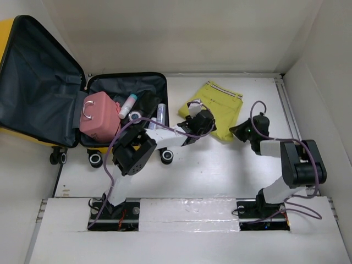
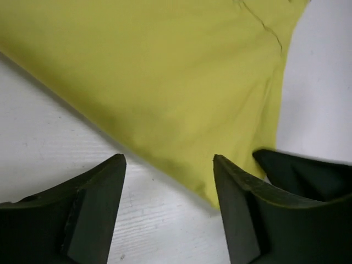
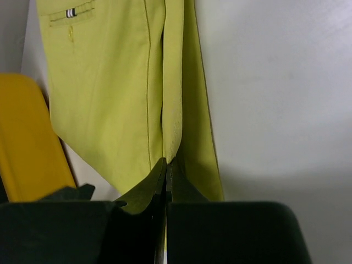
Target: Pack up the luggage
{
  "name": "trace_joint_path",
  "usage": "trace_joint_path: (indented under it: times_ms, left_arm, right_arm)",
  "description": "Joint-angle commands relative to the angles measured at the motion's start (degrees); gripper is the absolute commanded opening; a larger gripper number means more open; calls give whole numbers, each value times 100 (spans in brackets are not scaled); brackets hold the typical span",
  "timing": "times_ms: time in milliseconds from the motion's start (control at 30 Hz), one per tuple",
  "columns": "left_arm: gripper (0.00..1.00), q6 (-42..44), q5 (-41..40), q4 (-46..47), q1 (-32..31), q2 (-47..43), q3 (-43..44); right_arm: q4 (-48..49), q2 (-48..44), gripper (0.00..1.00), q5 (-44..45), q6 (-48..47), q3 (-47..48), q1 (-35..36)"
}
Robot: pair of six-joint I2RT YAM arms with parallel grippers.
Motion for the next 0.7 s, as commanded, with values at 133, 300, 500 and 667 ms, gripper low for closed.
trace_joint_path:
  times_ms: [133,300,500,667]
  left_arm:
    - [65,-1294,-6,-29,152,49,-146]
    - [62,-1918,-5,-152,152,50,-427]
    - [60,-2331,135,-20,213,-4,-910]
    - [55,-2385,285,-379,266,620,-121]
  right_arm:
    - [438,-1202,41,316,-40,-855,2]
    - [-90,-2019,59,516,-428,-961,2]
    - [-723,-3135,59,685,-823,-909,2]
    - [-987,-3830,59,553,-929,-961,2]
